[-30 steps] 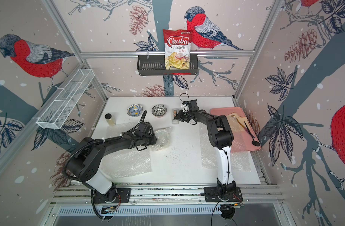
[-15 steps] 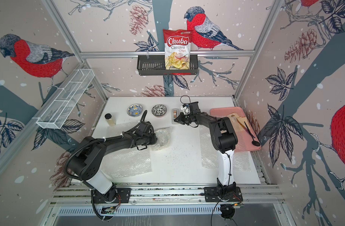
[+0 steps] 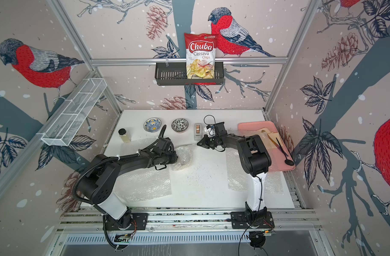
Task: Wrap bowls in bubble wrap
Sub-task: Stick the tape on the bubble wrap.
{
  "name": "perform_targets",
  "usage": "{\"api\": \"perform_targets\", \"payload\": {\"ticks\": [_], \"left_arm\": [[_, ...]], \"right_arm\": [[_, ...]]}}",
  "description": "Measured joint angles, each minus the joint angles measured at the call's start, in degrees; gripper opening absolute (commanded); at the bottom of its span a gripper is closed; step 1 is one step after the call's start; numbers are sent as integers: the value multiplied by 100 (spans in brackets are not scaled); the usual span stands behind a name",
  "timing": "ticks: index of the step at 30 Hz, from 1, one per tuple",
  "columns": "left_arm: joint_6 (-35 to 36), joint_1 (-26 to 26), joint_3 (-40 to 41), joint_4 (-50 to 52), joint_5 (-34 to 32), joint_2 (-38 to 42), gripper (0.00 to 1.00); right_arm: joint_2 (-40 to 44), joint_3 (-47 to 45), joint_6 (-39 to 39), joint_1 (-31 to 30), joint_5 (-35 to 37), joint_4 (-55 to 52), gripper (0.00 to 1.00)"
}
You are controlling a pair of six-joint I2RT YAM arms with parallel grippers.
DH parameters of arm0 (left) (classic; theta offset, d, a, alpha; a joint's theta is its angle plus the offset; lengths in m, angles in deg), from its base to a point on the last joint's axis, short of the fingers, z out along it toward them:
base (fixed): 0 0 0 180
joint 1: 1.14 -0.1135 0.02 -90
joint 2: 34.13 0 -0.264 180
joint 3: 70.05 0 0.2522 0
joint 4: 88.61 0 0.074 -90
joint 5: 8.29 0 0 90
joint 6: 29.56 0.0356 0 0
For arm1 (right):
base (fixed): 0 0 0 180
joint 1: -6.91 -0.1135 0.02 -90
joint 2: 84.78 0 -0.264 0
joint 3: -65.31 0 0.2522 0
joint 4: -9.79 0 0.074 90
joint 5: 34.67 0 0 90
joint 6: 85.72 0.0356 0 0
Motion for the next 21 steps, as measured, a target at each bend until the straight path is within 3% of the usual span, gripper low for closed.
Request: {"api": "perform_targets", "payload": {"ticks": [14,21], "left_arm": [[0,-4,0,-79,9,-35,21],[0,-4,7,-90,9,-35,20]], "right_arm": [[-367,-173,0,186,15,507,0],[-361,-269,-17,393,-212,260,0]]}}
